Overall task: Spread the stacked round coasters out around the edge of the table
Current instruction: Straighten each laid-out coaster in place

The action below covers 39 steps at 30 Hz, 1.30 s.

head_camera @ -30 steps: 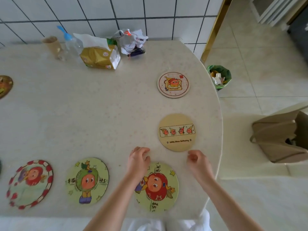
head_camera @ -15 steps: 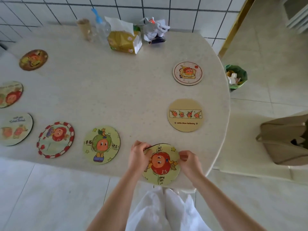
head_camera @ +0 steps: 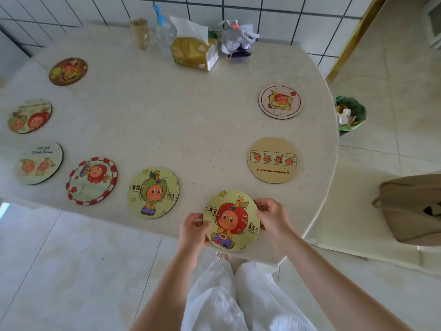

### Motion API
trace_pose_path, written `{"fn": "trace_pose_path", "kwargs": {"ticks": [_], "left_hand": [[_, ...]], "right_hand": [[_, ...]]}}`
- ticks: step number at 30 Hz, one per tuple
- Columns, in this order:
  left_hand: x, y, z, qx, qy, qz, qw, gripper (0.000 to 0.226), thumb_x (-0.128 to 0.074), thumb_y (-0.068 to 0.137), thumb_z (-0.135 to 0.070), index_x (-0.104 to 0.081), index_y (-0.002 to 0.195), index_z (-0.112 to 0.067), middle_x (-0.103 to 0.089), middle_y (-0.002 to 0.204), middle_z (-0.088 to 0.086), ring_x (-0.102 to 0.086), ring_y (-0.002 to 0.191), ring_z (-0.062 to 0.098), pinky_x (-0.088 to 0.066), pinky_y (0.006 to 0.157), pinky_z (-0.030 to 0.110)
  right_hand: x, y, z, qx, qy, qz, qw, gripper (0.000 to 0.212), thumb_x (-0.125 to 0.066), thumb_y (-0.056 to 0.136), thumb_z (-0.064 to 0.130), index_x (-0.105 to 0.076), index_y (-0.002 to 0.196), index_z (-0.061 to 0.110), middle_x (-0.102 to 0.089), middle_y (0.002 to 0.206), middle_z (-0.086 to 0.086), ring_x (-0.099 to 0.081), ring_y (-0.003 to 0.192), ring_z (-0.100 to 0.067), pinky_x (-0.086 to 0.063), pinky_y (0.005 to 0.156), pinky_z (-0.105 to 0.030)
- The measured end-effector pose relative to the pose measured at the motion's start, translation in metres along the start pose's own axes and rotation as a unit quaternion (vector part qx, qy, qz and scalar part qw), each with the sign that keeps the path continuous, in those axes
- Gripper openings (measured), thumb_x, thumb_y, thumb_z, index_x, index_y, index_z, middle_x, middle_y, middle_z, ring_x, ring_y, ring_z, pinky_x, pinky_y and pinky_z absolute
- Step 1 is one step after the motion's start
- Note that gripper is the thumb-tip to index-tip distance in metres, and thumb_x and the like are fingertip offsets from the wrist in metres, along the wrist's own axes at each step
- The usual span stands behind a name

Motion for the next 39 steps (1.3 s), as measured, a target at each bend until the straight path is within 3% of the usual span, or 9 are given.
{"fn": "trace_pose_path", "kwargs": {"ticks": [8, 12, 16, 21, 24, 28, 31, 34, 39], "left_hand": [[0.006, 0.000, 0.008, -0.027, 0.065, -0.071, 0.995, 0.019, -0.063, 0.084, -0.004, -0.060, 0.080, -0.022, -0.068, 0.087, 0.006, -0.068, 0.075, 0.023, -0.061, 0.061, 0.037], [0.004, 0.004, -0.002, -0.076, 0.175, -0.088, 0.978, 0.013, -0.063, 0.084, -0.010, -0.062, 0.087, -0.023, -0.069, 0.085, -0.003, -0.068, 0.077, 0.019, -0.060, 0.067, 0.039], [0.009, 0.001, -0.014, -0.127, 0.264, -0.095, 0.951, 0.019, -0.063, 0.083, -0.011, -0.064, 0.101, -0.019, -0.060, 0.095, -0.006, -0.056, 0.081, 0.010, -0.037, 0.057, 0.014], [0.040, 0.018, -0.027, -0.123, 0.251, -0.088, 0.956, 0.027, -0.058, 0.084, -0.006, -0.062, 0.108, -0.016, -0.058, 0.103, -0.005, -0.055, 0.093, 0.013, -0.036, 0.074, 0.020], [0.074, 0.031, -0.037, -0.120, 0.226, -0.106, 0.961, 0.026, -0.056, 0.082, -0.005, -0.064, 0.105, -0.016, -0.061, 0.099, -0.005, -0.057, 0.091, 0.014, -0.036, 0.067, 0.018], [0.134, 0.062, -0.054, -0.128, 0.197, -0.132, 0.963, 0.026, -0.055, 0.079, -0.003, -0.066, 0.098, -0.017, -0.064, 0.094, 0.001, -0.058, 0.088, 0.020, -0.038, 0.059, 0.022], [0.172, 0.089, -0.069, -0.130, 0.194, -0.133, 0.963, 0.033, -0.056, 0.080, -0.005, -0.063, 0.108, -0.019, -0.063, 0.108, 0.000, -0.057, 0.098, 0.019, -0.044, 0.076, 0.029], [0.189, 0.115, -0.086, -0.141, 0.234, -0.097, 0.957, 0.044, -0.055, 0.079, -0.005, -0.056, 0.121, -0.018, -0.057, 0.120, 0.003, -0.052, 0.110, 0.021, -0.047, 0.094, 0.042], [0.189, 0.131, -0.098, -0.164, 0.273, -0.037, 0.947, 0.046, -0.052, 0.083, 0.003, -0.054, 0.126, -0.013, -0.054, 0.124, 0.008, -0.044, 0.096, 0.013, -0.044, 0.088, 0.032]], "right_hand": [[-0.010, 0.026, 0.019, 0.080, -0.114, -0.015, 0.990, 0.024, -0.058, 0.084, -0.003, -0.064, 0.101, 0.013, -0.066, 0.089, 0.002, -0.061, 0.084, -0.015, -0.045, 0.066, -0.017], [-0.012, 0.032, 0.027, 0.122, -0.200, -0.023, 0.972, 0.025, -0.058, 0.086, -0.001, -0.065, 0.107, 0.009, -0.067, 0.099, -0.003, -0.060, 0.088, -0.015, -0.045, 0.073, -0.022], [-0.003, 0.020, 0.026, 0.154, -0.288, -0.065, 0.943, 0.030, -0.058, 0.084, -0.001, -0.061, 0.110, 0.013, -0.057, 0.105, -0.001, -0.058, 0.097, -0.020, -0.047, 0.077, -0.029], [-0.034, 0.008, 0.044, 0.169, -0.251, -0.039, 0.952, 0.030, -0.058, 0.088, 0.002, -0.059, 0.116, 0.011, -0.062, 0.106, -0.001, -0.059, 0.097, -0.015, -0.049, 0.081, -0.025], [-0.076, -0.004, 0.059, 0.180, -0.230, -0.004, 0.956, 0.025, -0.055, 0.090, 0.009, -0.060, 0.114, 0.017, -0.062, 0.101, 0.005, -0.059, 0.094, -0.011, -0.049, 0.081, -0.023], [-0.136, -0.009, 0.065, 0.129, -0.179, 0.002, 0.975, 0.024, -0.052, 0.091, 0.014, -0.062, 0.113, 0.017, -0.063, 0.102, 0.008, -0.059, 0.093, -0.008, -0.042, 0.070, -0.011], [-0.174, -0.008, 0.060, 0.046, -0.112, -0.031, 0.992, 0.028, -0.052, 0.092, 0.014, -0.062, 0.118, 0.014, -0.067, 0.112, -0.002, -0.063, 0.090, -0.014, -0.052, 0.070, -0.024], [-0.195, -0.012, 0.054, -0.019, -0.075, -0.083, 0.994, 0.033, -0.052, 0.091, 0.015, -0.059, 0.123, 0.013, -0.067, 0.116, -0.004, -0.066, 0.084, -0.021, -0.050, 0.061, -0.026], [-0.218, -0.019, 0.040, -0.101, -0.003, -0.109, 0.989, 0.039, -0.052, 0.086, 0.005, -0.056, 0.124, 0.009, -0.071, 0.100, -0.014, -0.070, 0.094, -0.032, -0.058, 0.086, -0.048]]}}
Point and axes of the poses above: each hand's wrist, its own y-axis towards the middle knuckle, its own x-axis out of the back of the hand, z = x × y, the point moved 9 cm from there along y, towards the middle knuckle
